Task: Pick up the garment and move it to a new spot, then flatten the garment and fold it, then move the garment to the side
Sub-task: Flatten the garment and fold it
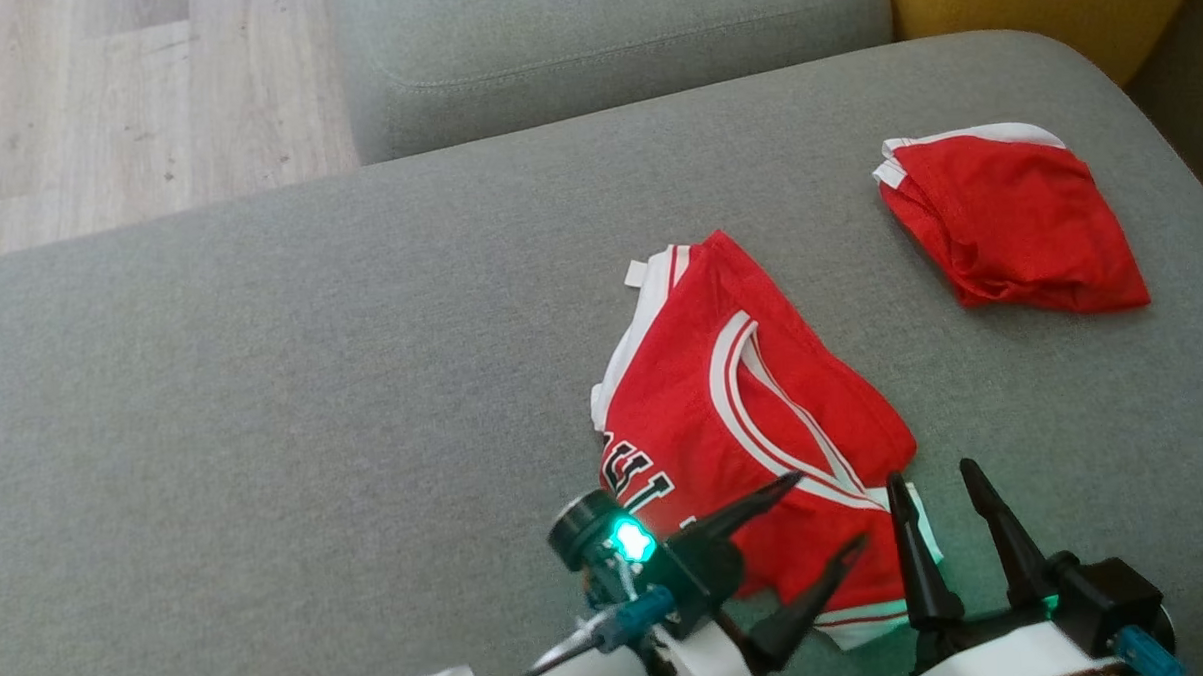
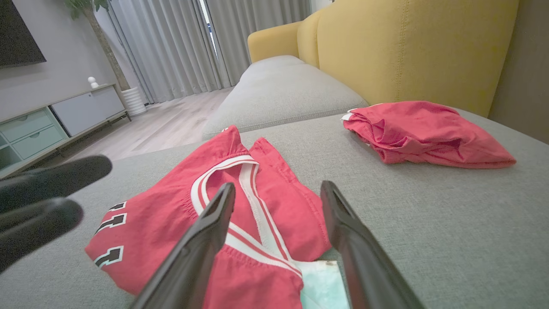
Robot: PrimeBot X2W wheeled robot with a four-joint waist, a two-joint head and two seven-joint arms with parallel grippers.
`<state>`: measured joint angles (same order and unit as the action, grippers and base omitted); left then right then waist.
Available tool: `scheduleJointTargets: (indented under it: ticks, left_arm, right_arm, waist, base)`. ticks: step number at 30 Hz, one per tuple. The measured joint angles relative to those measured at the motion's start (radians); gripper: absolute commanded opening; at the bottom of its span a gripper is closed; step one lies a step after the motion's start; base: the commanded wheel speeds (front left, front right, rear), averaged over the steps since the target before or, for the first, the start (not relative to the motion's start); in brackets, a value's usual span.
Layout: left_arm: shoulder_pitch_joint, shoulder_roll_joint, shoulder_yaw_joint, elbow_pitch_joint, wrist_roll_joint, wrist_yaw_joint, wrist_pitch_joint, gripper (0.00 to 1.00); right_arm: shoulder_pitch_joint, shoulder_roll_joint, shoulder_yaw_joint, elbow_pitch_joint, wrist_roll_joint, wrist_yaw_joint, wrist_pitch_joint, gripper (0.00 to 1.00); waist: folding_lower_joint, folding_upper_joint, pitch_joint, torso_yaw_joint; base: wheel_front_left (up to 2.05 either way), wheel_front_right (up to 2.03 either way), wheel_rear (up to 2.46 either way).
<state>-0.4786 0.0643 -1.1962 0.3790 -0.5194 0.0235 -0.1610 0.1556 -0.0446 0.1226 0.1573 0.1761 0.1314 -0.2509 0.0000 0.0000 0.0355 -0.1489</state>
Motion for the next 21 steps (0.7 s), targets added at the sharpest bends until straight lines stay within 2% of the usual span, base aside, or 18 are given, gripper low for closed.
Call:
scheduleJointTargets:
  ticks: [6,8,13,15,17,21]
  left_arm:
    - [0.013,0.053,-0.031,-0.031,-0.014,-0.017,0.071,1.0]
    - [0.016,0.053,-0.031,-0.026,-0.009,-0.002,0.07,1.0]
    - [-0.004,0.052,-0.024,0.086,0.058,0.097,0.062,1.0]
    - [-0.036,0.05,-0.02,0.14,0.077,0.121,0.063,1.0]
    - [-0.077,0.046,-0.013,0.199,0.084,0.132,0.08,1.0]
    - [-0.146,0.043,-0.013,0.315,0.106,0.122,0.111,1.0]
  right_arm:
    - [0.0,0.0,-0.011,-0.005,0.0,0.0,0.0,1.0]
    - [0.0,0.0,-0.014,-0.006,0.0,0.0,0.0,1.0]
    - [-0.002,0.0,-0.036,-0.022,-0.005,0.0,0.0,1.0]
    - [-0.003,0.0,-0.036,-0.027,-0.01,0.0,0.0,1.0]
    - [-0.005,0.0,-0.036,-0.03,-0.01,0.0,0.0,1.0]
    - [-0.011,0.0,-0.035,-0.032,-0.01,0.0,0.0,1.0]
  waist:
    - [-0.0001,0.0,0.005,0.013]
    - [0.0,0.0,0.009,0.012]
    - [0.0,0.0,0.036,-0.001]
    - [0.0,0.0,0.047,-0.01]
    - [0.0,0.0,0.057,-0.017]
    - [0.0,0.0,0.076,-0.029]
  base:
    - [0.0,0.0,0.0]
    - [0.0,0.0,0.0]
    - [0.0,0.0,0.0]
    - [0.0,0.0,0.0]
    - [0.0,0.0,0.0]
    - [0.0,0.0,0.0]
